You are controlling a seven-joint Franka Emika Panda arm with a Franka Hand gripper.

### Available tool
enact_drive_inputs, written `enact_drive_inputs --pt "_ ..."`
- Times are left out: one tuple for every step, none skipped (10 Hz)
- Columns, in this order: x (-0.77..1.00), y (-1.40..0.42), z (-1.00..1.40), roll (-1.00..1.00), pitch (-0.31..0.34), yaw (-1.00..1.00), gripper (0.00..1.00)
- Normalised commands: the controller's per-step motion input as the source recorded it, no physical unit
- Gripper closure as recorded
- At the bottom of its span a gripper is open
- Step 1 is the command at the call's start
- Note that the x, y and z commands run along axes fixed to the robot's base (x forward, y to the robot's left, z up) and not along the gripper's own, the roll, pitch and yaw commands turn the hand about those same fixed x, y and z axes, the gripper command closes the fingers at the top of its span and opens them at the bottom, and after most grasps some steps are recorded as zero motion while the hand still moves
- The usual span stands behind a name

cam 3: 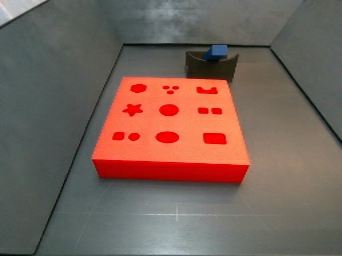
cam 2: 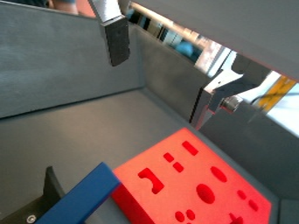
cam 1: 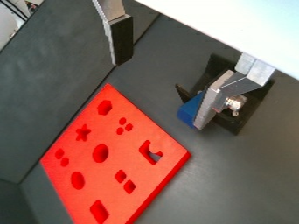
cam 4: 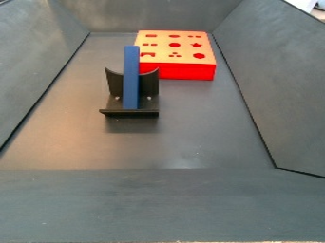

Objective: Pick up the rectangle object. Move up. Place the rectangle object on the fixture. Regrasp the rectangle object. Move to above the board. Insert the rectangle object.
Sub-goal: Regrasp the rectangle object.

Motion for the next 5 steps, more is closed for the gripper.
enact_drive_inputs --pt "-0.03 -0.09 0.03 1.00 0.013 0.03 0.00" --pt "-0.03 -0.01 0.02 1.00 0.010 0.04 0.00" --pt "-0.03 -0.04 0.01 1.00 0.006 0.04 0.00" --pt "-0.02 -0.03 0.01 1.00 0.002 0.04 0.00" --pt "-0.02 -0.02 0.01 1.00 -0.002 0.04 0.00"
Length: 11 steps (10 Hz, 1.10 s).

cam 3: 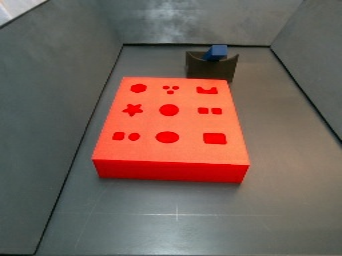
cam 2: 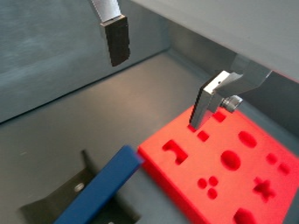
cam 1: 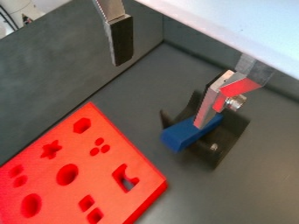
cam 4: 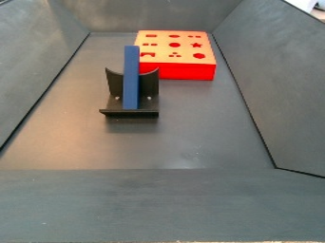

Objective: Pick up the rectangle object. Move up. Place the rectangle object on the fixture. Regrasp the rectangle object. Move to above the board. Insert the rectangle object.
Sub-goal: Regrasp the rectangle object.

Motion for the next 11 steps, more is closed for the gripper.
enact_drive_inputs --pt "-0.02 -0.02 0.01 1.00 -0.005 0.04 0.00" --pt "-0.01 -0.02 0.01 1.00 -0.009 0.04 0.00" --pt "0.00 -0.02 0.01 1.00 -0.010 0.04 0.00" --pt "0.00 -0.02 0.01 1.00 -0.007 0.04 0.00" --pt "0.00 -0.02 0.01 1.00 0.000 0.04 0.00" --pt "0.02 -0.02 0.00 1.00 0.006 0.04 0.00" --pt "0.02 -0.02 0.00 1.00 0.012 0.05 0.00" --pt "0.04 -0.03 0.00 1.00 0.023 0.05 0.00" --pt "0.05 -0.03 0.00 1.00 0.034 0.05 0.00" --pt "0.07 -0.03 0.00 1.00 0.056 0.06 0.00" --pt "0.07 -0.04 0.00 1.00 0.076 0.07 0.00"
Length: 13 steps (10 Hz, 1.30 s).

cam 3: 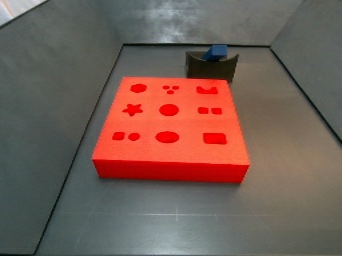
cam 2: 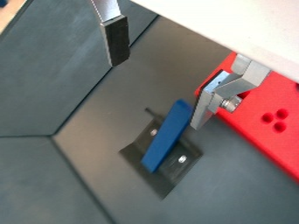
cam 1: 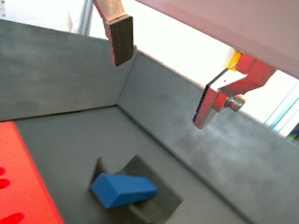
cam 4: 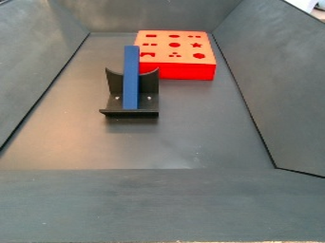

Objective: Pick up the rectangle object. Move up. Place the rectangle object on the fixture. Regrasp the rectangle object. Move to above the board. Insert the rectangle object.
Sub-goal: Regrasp the rectangle object.

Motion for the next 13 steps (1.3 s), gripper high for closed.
enact_drive_inputs --pt "0.08 -0.04 0.00 1.00 0.098 0.08 0.00" --pt "0.09 -0.04 0.00 1.00 0.125 0.10 0.00" --pt "0.09 -0.04 -0.01 1.00 0.156 0.12 0.00" --pt "0.10 -0.05 0.00 0.79 0.159 0.14 0.00" --pt "0.10 -0.05 -0.01 0.60 0.148 0.16 0.00" --pt "0.10 -0.05 -0.01 0.41 0.133 0.17 0.00" --pt "0.09 -0.03 0.00 0.24 0.100 0.19 0.00" --pt "0.03 0.04 -1.00 0.22 0.100 0.28 0.00" --pt "0.03 0.04 -1.00 0.20 0.072 0.28 0.00" --pt "0.04 0.04 -1.00 0.19 0.027 0.26 0.00" --pt "0.06 0.03 -1.00 0.15 -0.037 0.22 0.00" --pt "0.07 0.03 -1.00 0.12 -0.076 0.19 0.00" --pt "0.08 0.03 -1.00 0.10 -0.120 0.14 0.00"
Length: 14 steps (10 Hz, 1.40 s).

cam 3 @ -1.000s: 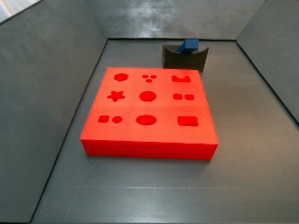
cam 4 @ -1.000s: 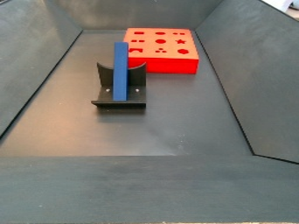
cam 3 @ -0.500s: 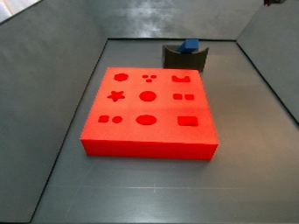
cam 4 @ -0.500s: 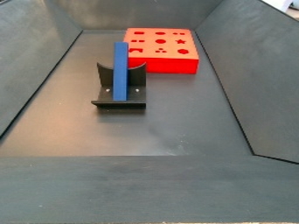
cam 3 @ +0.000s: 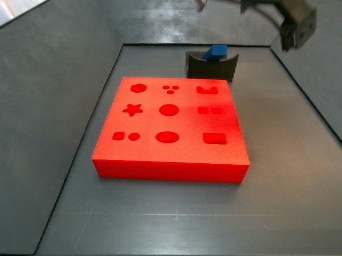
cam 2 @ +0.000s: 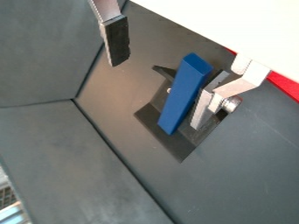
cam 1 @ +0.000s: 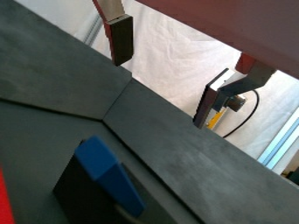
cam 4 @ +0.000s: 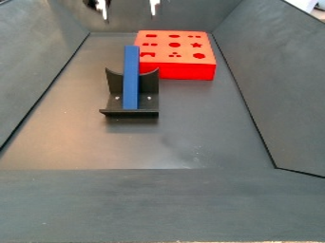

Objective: Pick up the rectangle object. Move up. Place the rectangle object on the fixture. Regrasp the rectangle object. Move to above the board. Insert the rectangle object.
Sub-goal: Regrasp the rectangle object, then move to above the board.

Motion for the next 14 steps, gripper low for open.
enact_drive_inputs --pt "0.09 0.03 -1.00 0.09 -0.144 0.10 0.00" --pt "0.09 0.03 -1.00 0.08 -0.150 0.07 0.00" --pt "0.10 0.02 -1.00 0.08 -0.142 0.01 0.00" --pt "0.11 0.02 -1.00 0.08 -0.132 -0.01 0.00" --pt "0.11 0.02 -0.97 0.08 -0.101 -0.05 0.00" --pt "0.10 0.01 -0.80 0.08 -0.075 -0.06 0.00" --pt "0.09 0.00 -0.59 0.07 -0.036 -0.07 0.00" --pt "0.08 0.00 -0.49 0.07 -0.018 -0.06 0.00" --pt "0.08 0.00 -0.28 0.07 0.013 -0.05 0.00" --pt "0.00 0.00 0.00 0.00 0.000 0.00 1.00" --pt "0.03 -0.16 1.00 -0.24 0.011 0.20 1.00" --pt "0.03 -0.16 1.00 -0.23 0.012 0.19 1.00" --pt "0.03 -0.15 1.00 -0.18 0.001 0.15 1.00" --pt "0.03 -0.14 1.00 -0.11 -0.030 0.10 1.00"
